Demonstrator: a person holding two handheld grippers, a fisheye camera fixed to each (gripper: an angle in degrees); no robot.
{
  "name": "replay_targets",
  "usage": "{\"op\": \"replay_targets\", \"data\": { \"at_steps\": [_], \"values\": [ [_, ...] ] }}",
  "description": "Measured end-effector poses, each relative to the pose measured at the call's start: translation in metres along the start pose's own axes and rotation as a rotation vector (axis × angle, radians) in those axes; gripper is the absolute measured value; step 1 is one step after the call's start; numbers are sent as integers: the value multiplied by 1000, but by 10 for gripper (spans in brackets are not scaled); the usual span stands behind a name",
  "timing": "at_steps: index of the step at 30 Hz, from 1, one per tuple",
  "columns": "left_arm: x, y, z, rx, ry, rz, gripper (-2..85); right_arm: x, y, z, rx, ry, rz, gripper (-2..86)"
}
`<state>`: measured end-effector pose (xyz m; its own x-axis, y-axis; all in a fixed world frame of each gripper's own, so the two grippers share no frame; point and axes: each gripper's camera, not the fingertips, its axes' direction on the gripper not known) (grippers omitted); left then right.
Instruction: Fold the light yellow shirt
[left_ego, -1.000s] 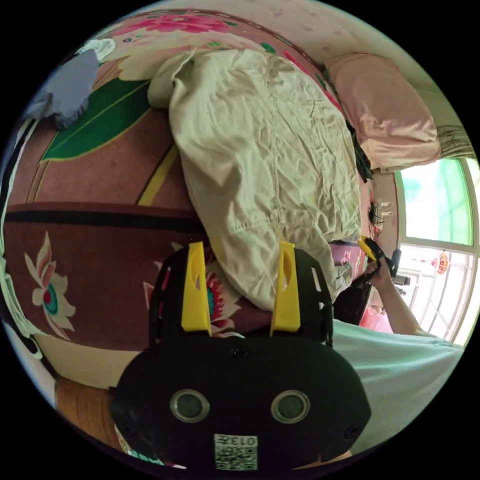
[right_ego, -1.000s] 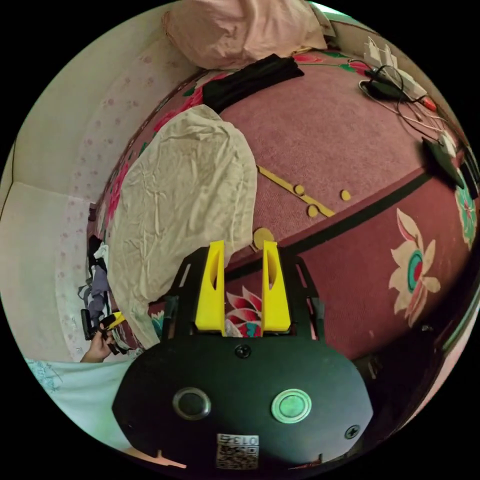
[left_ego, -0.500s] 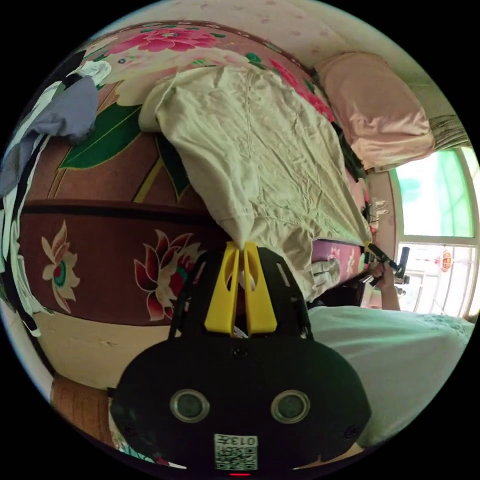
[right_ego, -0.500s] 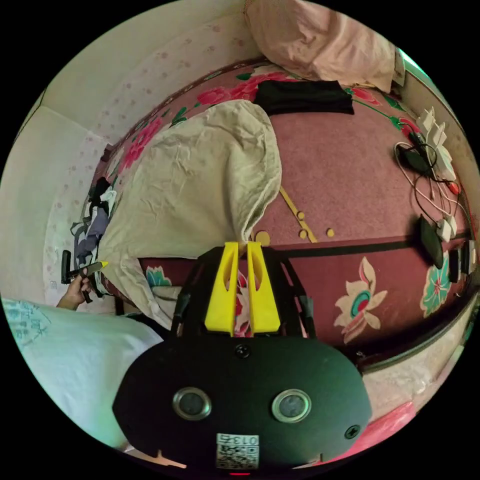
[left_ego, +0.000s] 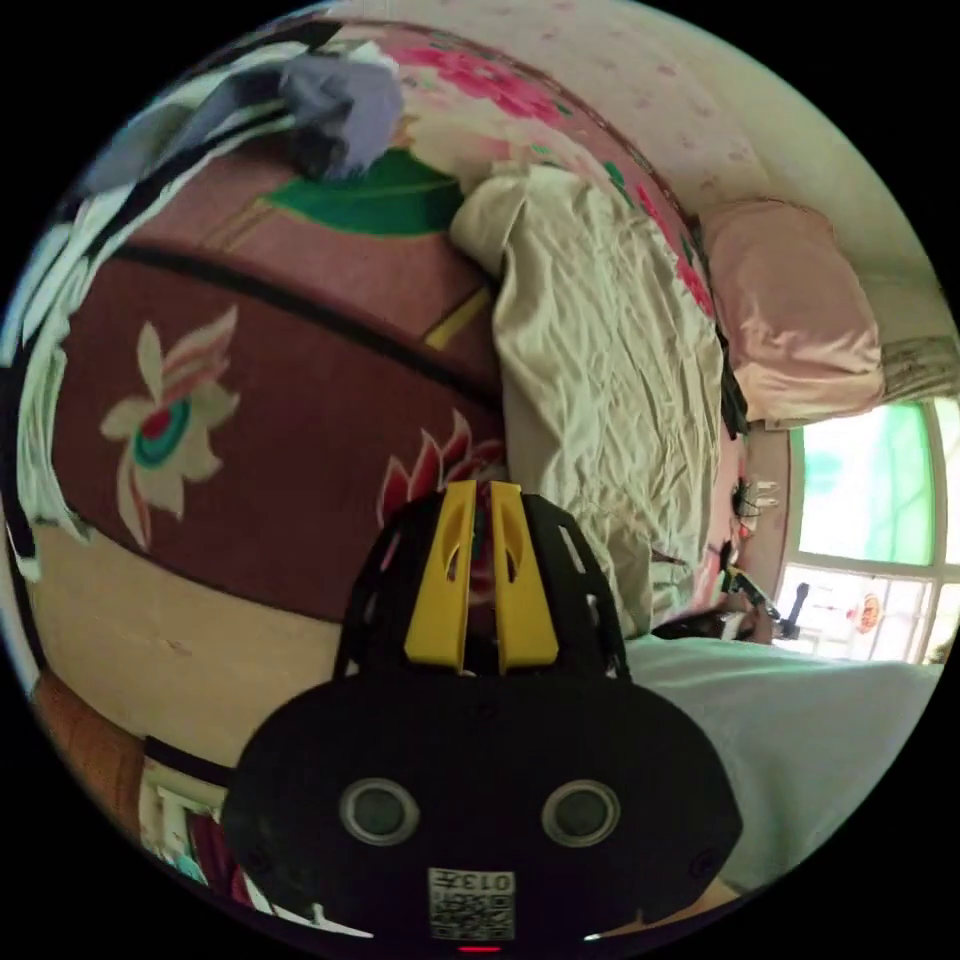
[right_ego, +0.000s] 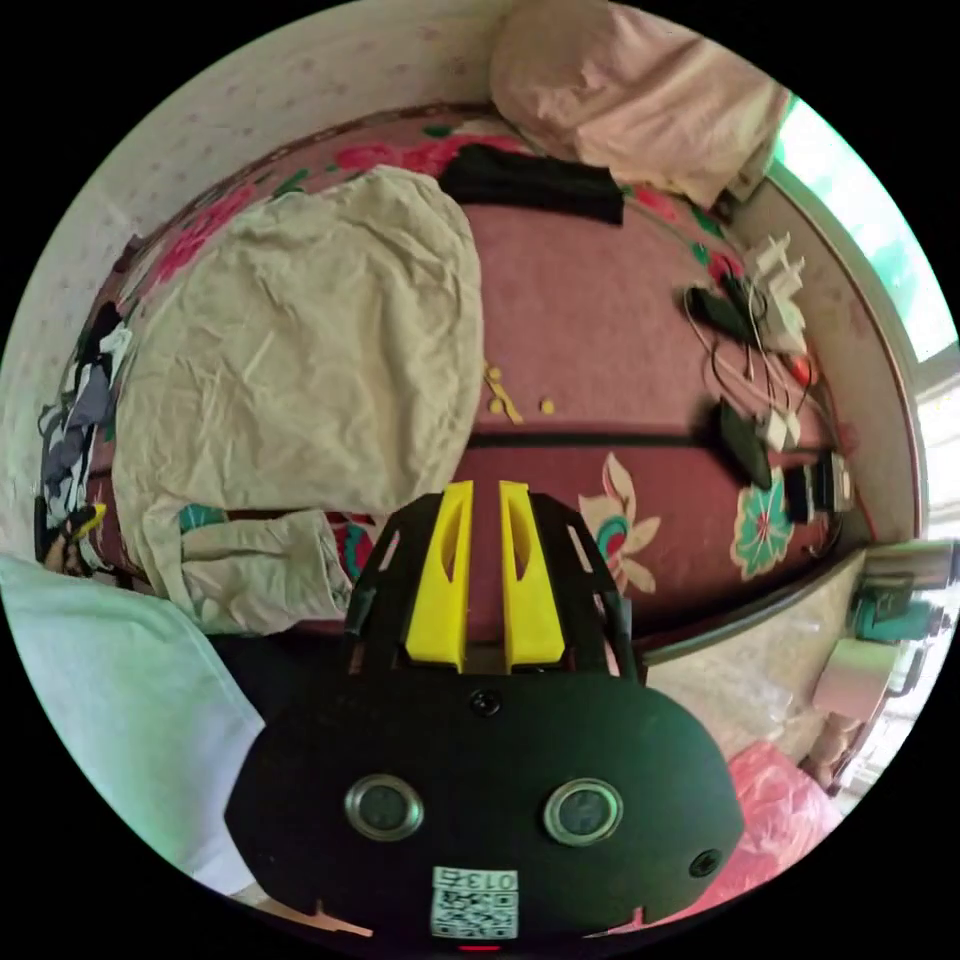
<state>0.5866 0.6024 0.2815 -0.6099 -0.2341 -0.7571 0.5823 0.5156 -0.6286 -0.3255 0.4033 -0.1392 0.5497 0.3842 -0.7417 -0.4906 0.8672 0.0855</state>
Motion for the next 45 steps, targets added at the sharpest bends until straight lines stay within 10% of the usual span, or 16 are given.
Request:
{"op": "replay_targets", "data": {
  "at_steps": [8,13,21,28,36,45],
  "values": [
    [102,-70,110,-150,-188,454,25,-147,-59,51,-29,45,-251,17],
    [69,-62,117,-168,-154,294,1,-119,-53,61,-162,46,-89,14],
    [139,42,122,-205,-288,884,-1,-150,17,39,-48,-269,-173,99],
    [109,56,159,-362,-285,791,7,-160,42,129,-294,-306,-146,32],
    [136,157,158,-370,-737,1599,84,-83,60,108,-194,-710,31,11],
    [125,181,181,-412,-830,1961,104,-45,95,96,-54,-860,149,8]
  ]
}}
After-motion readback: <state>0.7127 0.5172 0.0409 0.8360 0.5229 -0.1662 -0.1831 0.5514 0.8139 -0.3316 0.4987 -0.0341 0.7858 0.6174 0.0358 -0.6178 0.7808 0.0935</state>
